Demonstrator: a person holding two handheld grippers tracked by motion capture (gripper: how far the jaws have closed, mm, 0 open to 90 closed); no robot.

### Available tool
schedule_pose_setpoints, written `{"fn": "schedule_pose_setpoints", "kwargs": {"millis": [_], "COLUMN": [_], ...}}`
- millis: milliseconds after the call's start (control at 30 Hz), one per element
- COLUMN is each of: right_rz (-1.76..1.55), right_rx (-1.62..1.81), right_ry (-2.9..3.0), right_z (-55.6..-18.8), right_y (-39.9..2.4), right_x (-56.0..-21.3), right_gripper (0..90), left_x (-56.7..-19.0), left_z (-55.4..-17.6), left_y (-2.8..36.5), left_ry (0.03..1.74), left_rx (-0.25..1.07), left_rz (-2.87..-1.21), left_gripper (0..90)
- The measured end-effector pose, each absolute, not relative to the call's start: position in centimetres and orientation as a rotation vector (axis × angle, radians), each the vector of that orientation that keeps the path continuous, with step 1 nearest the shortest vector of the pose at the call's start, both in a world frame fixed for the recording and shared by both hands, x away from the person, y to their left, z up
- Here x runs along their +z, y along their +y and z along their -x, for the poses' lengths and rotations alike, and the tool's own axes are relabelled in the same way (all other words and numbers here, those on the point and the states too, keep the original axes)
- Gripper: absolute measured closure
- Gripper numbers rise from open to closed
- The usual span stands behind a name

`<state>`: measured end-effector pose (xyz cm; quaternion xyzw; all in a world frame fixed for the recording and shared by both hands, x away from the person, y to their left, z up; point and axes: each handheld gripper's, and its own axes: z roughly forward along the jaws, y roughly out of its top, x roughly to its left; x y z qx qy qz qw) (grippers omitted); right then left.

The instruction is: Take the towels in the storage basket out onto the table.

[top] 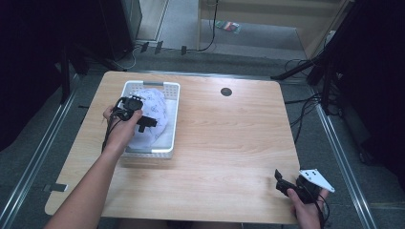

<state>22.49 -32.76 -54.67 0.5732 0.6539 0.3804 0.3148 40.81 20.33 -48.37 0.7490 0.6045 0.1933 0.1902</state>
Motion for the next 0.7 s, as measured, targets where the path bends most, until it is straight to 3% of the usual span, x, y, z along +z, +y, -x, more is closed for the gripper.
{"fn": "schedule_pose_setpoints", "kwargs": {"millis": [333, 700], "right_rz": [-1.511, -1.509], "right_rx": [1.007, 1.004], "right_ry": [1.723, 1.724], "right_z": [-22.5, -22.5], "right_y": [-32.8, -32.8], "right_x": [-54.7, -54.7], "right_gripper": [8.5, 8.5], "left_x": [-50.3, -52.0], "left_z": [-42.6, -42.6], "left_y": [19.7, 19.4], "left_ry": [1.796, 1.720], "left_rx": [0.440, 0.391], "left_rz": [-2.120, -2.162], "left_gripper": [0.0, 0.0]}}
